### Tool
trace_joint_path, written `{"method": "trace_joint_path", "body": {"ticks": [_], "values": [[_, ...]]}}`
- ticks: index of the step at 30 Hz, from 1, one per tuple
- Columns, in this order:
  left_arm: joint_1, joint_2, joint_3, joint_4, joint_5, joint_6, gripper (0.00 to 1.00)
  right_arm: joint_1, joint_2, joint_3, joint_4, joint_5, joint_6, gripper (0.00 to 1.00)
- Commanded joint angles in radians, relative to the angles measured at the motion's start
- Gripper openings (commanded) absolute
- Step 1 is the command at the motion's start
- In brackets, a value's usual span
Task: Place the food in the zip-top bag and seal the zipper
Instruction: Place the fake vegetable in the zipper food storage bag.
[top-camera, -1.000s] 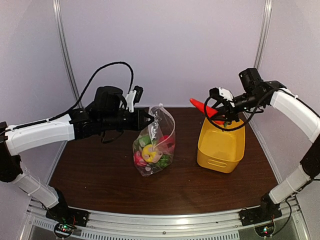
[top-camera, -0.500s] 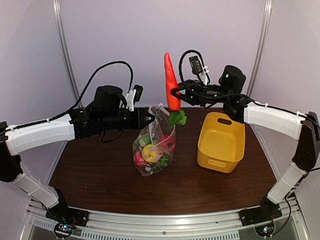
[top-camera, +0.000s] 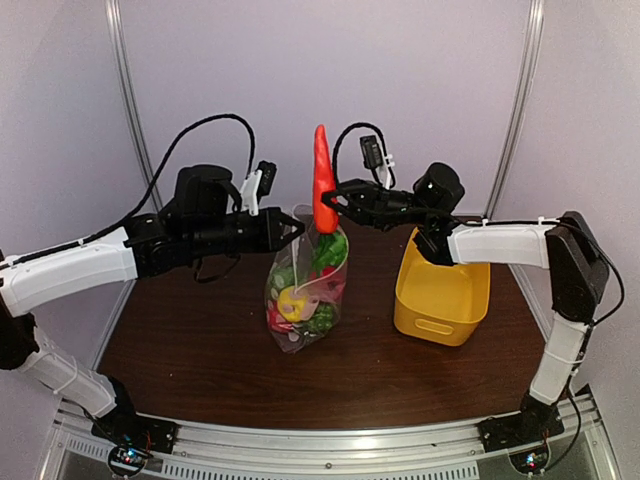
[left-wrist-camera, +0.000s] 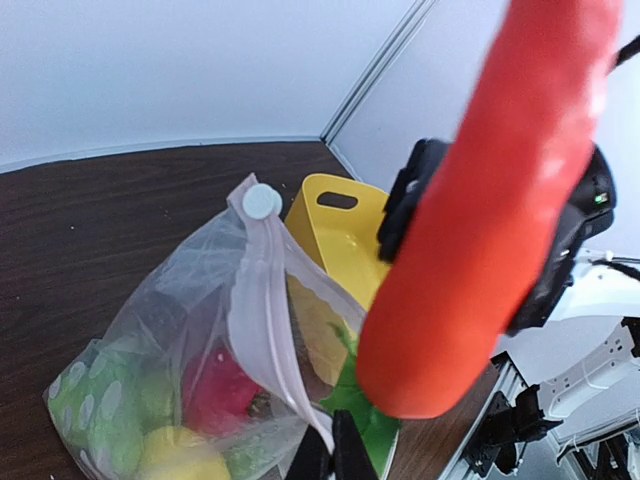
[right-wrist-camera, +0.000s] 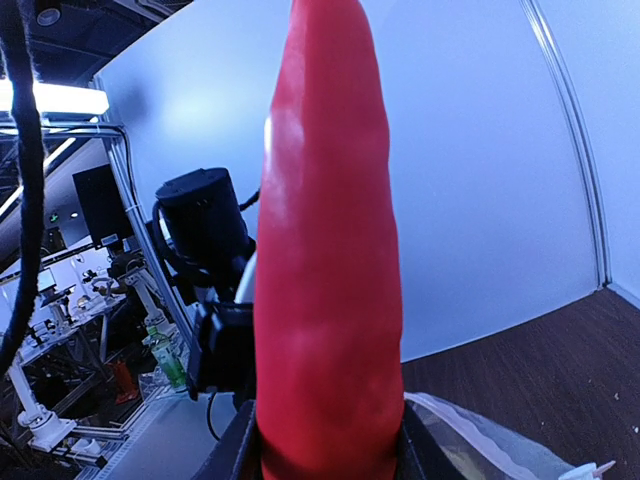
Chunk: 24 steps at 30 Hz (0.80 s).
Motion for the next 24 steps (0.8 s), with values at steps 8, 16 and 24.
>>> {"method": "trace_joint_path", "body": {"ticks": [8,16,24], "values": [[0.0,-0.071,-0.038,0.063,-0.049,-0.024,0.0,0.062,-0.032,-0.086,-0.308,0.098,-0.337,0.12],[0.0,-0.104,-0.104,0.123,-0.103,-0.04,0.0,0.14,-0.165,-0.069,-0.865,0.313,-0.762,0.58],[0.0,-0.109,-0.118,0.128,-0.092,-0.037,0.0,0.138,-0.199,0.127,-1.204,0.477,-0.842,0.69]]}}
